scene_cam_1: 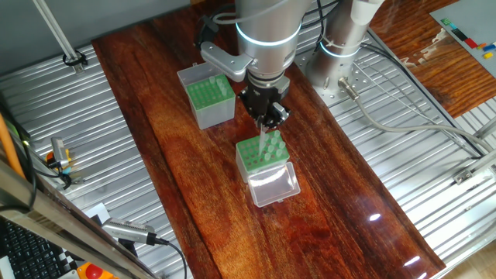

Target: Transfer all large pipette tips from one holder to another

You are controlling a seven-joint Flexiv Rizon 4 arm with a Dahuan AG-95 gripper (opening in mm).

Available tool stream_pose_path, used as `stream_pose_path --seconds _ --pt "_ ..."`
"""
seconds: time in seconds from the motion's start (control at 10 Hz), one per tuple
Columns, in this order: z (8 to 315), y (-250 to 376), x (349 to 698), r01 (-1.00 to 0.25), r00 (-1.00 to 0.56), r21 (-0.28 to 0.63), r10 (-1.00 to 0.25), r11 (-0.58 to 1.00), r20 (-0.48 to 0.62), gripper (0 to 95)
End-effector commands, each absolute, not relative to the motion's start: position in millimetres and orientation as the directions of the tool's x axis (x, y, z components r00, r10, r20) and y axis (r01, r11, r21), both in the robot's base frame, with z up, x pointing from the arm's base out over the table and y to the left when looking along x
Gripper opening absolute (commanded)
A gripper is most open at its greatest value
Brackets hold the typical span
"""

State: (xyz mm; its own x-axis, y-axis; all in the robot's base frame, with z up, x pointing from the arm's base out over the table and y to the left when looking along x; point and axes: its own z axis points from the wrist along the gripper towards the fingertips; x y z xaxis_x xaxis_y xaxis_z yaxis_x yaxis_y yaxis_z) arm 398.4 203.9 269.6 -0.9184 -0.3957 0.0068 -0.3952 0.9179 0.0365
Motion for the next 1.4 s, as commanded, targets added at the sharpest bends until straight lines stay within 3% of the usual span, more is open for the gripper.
stream_pose_path --seconds 0.1,0.6,1.4 --pt "269.8 203.8 398.2 -0.414 -0.910 0.034 -0.414 0.910 0.009 0.0" --pt "260.0 199.5 402.4 -0.505 -0.863 0.024 -0.505 0.863 -0.001 0.0" --pt "259.4 199.2 402.6 -0.498 -0.867 0.044 -0.498 0.866 -0.017 0.0"
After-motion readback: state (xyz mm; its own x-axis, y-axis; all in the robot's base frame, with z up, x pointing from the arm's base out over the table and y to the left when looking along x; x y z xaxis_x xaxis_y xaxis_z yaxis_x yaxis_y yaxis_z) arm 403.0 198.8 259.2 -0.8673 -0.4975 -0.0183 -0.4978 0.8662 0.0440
